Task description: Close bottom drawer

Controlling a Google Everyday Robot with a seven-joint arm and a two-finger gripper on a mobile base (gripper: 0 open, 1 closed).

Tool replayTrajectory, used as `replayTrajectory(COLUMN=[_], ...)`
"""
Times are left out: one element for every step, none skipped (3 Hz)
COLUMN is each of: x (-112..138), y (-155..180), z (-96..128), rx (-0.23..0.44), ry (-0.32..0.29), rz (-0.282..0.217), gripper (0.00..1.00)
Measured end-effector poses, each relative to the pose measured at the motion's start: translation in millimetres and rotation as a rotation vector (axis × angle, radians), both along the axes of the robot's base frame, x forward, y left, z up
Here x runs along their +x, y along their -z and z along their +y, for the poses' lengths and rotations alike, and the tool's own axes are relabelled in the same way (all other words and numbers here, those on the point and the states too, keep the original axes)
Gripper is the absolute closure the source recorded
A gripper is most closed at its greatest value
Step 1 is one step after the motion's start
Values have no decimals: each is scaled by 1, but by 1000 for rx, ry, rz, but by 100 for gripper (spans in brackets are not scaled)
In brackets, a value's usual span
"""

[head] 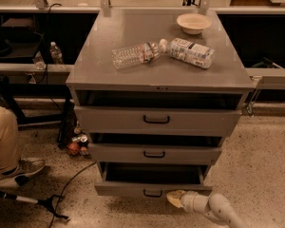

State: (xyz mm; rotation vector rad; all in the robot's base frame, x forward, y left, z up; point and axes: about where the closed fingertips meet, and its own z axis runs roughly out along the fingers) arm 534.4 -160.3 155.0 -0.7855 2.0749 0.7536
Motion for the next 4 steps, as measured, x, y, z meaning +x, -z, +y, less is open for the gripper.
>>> replayTrajectory(x=[28,46,66,77], y=[-1,-1,-3,-8], z=[-7,-6,1,2], rx=[-16,-19,-23,-32], ry=[17,17,8,13], rz=[-49,-83,-121,-147], gripper=[100,100,100,100])
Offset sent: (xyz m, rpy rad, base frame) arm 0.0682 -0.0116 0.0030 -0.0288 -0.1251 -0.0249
